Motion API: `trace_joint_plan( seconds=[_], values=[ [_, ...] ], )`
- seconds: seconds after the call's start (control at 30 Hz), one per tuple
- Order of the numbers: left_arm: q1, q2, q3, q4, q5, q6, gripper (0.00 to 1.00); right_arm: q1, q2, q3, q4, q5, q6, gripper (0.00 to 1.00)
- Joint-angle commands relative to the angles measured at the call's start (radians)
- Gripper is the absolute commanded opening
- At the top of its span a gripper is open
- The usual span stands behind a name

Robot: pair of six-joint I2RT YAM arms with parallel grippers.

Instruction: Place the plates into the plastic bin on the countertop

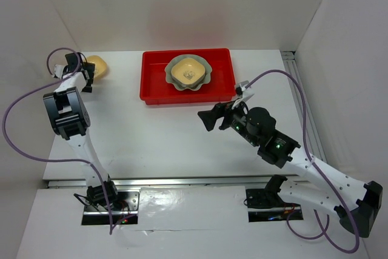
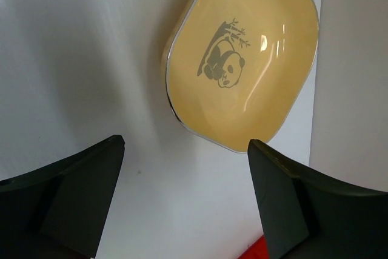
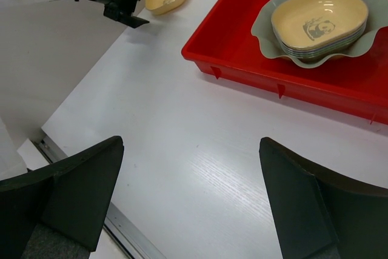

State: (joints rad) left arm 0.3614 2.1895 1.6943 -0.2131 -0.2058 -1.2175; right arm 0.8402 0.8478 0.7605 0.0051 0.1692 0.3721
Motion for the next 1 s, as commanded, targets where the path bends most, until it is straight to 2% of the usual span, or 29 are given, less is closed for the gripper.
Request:
trace_joint_plan(
  seconds=[0.0,0.27,0.43,0.5,0.67,0.73,0.83,0.87,0.97],
  values=[
    [-0.009,0.044,0.005,0.045,-0.038,-0.054,0.96,0.008,-0.001,-0.013,0.079,0.01,-0.012,1.0],
    [-0.036,0.159,0.156,-0.086,-0.109,-0.117,0.93,0.008,-0.026,-0.058,0.093,0.039,-0.012,1.0],
    [-0.056,0.168,0.191,-0.114,-0.156,-0.139,0.9,0.017,-0.044,-0.069,0.084,0.061,-0.012,1.0],
    [-0.056,0.177,0.2,-0.141,-0.156,-0.163,0.81,0.017,-0.044,-0.069,0.075,0.078,-0.012,1.0],
    [-0.056,0.197,0.232,-0.186,-0.156,-0.189,0.72,0.017,-0.065,-0.078,0.065,0.099,-0.012,1.0],
    [-0.056,0.21,0.26,-0.21,-0.156,-0.198,0.63,0.017,-0.075,-0.078,0.065,0.11,-0.012,1.0],
    [-0.056,0.22,0.281,-0.23,-0.147,-0.208,0.63,0.017,-0.084,-0.078,0.065,0.121,-0.012,1.0],
    [-0.056,0.23,0.281,-0.23,-0.147,-0.208,0.56,0.017,-0.084,-0.078,0.056,0.121,-0.012,1.0],
    [-0.047,0.23,0.292,-0.23,-0.147,-0.217,0.56,0.017,-0.084,-0.078,0.056,0.121,-0.012,1.0]
  ],
)
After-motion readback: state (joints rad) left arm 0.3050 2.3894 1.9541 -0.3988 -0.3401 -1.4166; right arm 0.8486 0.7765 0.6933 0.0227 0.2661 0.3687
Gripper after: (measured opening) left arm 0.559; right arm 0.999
